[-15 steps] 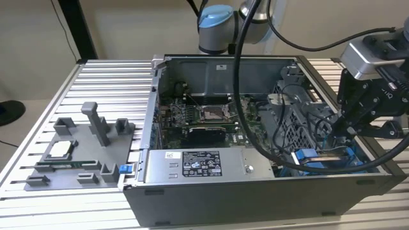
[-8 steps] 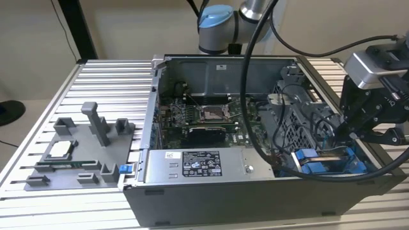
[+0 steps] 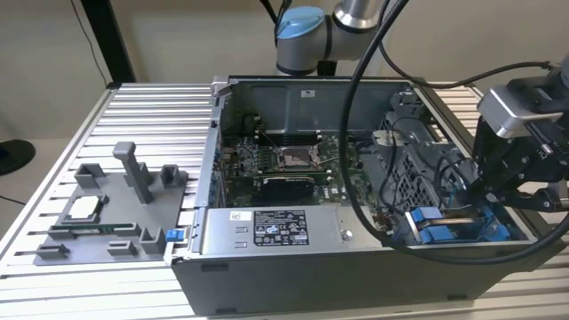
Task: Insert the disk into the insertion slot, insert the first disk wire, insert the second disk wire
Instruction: 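Insert the first disk wire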
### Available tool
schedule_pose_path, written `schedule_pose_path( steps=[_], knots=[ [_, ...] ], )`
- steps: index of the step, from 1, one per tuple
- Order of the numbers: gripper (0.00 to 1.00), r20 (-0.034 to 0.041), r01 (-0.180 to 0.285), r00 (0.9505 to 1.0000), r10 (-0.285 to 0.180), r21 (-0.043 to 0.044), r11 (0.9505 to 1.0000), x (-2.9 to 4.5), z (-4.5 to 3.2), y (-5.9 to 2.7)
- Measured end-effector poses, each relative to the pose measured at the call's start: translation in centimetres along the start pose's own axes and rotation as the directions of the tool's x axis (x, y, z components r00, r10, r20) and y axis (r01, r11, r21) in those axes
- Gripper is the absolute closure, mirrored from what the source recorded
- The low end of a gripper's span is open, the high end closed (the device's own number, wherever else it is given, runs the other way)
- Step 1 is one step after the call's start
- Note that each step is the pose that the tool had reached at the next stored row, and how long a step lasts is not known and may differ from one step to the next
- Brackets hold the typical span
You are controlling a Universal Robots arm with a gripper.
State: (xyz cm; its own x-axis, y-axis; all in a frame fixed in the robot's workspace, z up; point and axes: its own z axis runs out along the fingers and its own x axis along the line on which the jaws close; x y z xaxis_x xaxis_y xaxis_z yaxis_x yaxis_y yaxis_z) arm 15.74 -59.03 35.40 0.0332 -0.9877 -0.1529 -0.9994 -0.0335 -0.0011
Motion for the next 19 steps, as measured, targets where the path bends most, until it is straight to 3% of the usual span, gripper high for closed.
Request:
schedule_pose_path(
  steps=[5, 11, 16, 19],
  knots=[
    [1.00, -0.0081, -0.001, 1.0000, 0.001, 0.0006, 1.0000, 0.09, 0.64, -0.08],
    [1.00, -0.0095, -0.004, 0.9999, 0.004, 0.0010, 1.0000, 0.09, 0.69, -0.10],
    [1.00, -0.0281, -0.017, 0.9995, 0.017, 0.0027, 0.9999, -0.02, 0.72, -0.12],
    [1.00, -0.0329, -0.017, 0.9993, 0.017, 0.0028, 0.9999, -0.03, 0.76, -0.13]
  ],
)
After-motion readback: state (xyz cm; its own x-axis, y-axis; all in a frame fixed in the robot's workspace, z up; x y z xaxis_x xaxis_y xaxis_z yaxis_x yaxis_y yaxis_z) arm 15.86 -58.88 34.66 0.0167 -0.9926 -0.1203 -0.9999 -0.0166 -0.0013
